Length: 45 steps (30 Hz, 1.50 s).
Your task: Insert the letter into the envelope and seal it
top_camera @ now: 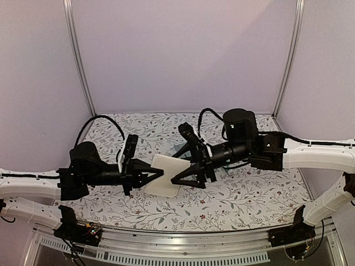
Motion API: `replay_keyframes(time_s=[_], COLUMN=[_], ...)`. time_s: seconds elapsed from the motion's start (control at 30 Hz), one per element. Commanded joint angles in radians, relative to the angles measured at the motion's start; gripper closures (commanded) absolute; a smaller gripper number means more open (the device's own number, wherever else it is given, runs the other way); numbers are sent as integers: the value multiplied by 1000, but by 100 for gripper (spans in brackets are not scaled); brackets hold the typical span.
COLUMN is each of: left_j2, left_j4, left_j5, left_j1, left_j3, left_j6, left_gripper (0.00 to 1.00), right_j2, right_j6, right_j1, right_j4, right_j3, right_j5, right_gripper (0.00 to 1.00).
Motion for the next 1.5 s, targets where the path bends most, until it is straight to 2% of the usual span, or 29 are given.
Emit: replay_keyframes(time_s=[0.0, 0.17, 0.3, 0.43, 0.57, 0.73, 0.87, 0.97, 1.07, 1.3, 1.37, 1.47], left_j2=[-47, -136, -172, -181, -186, -171, -167, -168, -170, -170, -169, -167], left_j4=[46, 160, 211, 256, 293, 324, 351, 356, 359, 362, 361, 358], left_j5=[-71, -84, -100, -121, -127, -109, -100, -100, -101, -110, -112, -119], left_j1=[-11, -12, -11, -11, -9, -10, -10, -10, -11, -9, -10, -10], left_j3=[-17, -88, -118, -140, -155, -157, -164, -165, -168, -173, -173, -171], left_j6=[-32, -88, -124, -149, -169, -192, -211, -214, -212, -211, -211, -209], left_gripper=[100, 100, 100, 100, 100, 100, 100, 100, 100, 100, 100, 100], right_j2=[-36, -64, -46, 19, 71, 124, 155, 174, 188, 215, 216, 209], right_j6=[162, 360, 430, 419, 436, 444, 438, 435, 434, 436, 434, 433], right_j1=[5, 9, 36, 76, 91, 102, 111, 114, 120, 129, 130, 132], right_j4=[185, 547, 701, 789, 901, 977, 984, 990, 1001, 1004, 1005, 1010], right_j3=[-71, -242, -300, -282, -279, -252, -221, -206, -197, -178, -178, -190], right_j5=[114, 122, 174, 176, 180, 193, 216, 228, 247, 264, 271, 285], right_gripper=[1, 1, 1, 9, 21, 38, 48, 51, 60, 87, 98, 100])
